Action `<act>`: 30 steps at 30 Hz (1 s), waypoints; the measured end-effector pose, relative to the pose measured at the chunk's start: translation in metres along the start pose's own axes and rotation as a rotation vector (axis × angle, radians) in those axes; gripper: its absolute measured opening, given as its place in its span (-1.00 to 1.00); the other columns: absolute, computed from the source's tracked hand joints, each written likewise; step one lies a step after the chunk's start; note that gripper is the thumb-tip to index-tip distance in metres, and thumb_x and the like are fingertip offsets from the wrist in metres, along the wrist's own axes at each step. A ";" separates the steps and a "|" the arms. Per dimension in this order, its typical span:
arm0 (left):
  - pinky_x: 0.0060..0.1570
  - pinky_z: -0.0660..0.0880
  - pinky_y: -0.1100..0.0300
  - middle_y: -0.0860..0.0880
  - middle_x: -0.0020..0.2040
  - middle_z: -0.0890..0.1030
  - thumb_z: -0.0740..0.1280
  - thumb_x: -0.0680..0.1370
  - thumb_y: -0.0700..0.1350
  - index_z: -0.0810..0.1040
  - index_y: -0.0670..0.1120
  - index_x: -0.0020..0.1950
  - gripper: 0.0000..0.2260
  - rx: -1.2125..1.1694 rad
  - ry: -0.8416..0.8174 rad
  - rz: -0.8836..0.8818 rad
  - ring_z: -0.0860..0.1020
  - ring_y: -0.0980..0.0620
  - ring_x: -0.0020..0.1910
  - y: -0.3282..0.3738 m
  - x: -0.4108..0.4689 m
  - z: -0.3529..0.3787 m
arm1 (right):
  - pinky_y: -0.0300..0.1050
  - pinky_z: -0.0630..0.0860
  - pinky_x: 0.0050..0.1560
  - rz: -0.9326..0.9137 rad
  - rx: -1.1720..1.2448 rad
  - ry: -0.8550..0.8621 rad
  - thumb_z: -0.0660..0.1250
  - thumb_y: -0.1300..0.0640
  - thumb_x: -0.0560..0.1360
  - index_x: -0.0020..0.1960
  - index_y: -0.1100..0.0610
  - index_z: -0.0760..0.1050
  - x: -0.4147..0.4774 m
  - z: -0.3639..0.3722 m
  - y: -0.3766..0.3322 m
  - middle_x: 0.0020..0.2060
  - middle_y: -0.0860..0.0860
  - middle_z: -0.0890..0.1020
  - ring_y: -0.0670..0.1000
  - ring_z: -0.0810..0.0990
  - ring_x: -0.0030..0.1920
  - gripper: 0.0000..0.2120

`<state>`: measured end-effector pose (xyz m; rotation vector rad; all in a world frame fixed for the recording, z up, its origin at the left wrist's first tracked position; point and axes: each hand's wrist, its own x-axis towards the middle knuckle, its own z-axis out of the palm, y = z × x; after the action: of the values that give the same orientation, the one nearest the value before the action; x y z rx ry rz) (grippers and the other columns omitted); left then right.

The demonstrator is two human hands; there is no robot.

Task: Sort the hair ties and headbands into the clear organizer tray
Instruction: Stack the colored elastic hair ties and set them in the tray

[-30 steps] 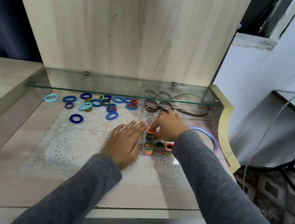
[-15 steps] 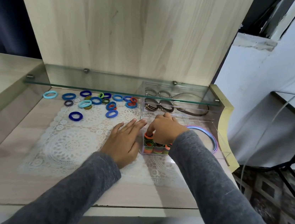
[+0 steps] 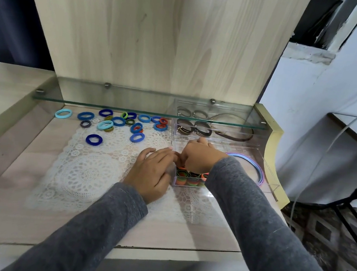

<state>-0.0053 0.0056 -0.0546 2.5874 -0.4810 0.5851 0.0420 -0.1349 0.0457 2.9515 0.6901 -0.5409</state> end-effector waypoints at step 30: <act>0.42 0.04 0.12 0.11 0.40 0.43 -0.04 0.40 -0.02 0.45 0.03 0.33 -0.45 -0.023 -0.075 0.012 0.25 0.08 0.47 0.001 0.001 0.000 | 0.06 0.25 0.28 0.097 0.088 0.296 0.19 0.16 0.53 0.08 0.06 0.62 0.007 0.024 0.021 0.14 0.04 0.57 0.13 0.29 0.29 -0.74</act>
<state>-0.0050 0.0048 -0.0541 2.5937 -0.5254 0.4846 0.0495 -0.1545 0.0199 3.1622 0.5518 -0.1293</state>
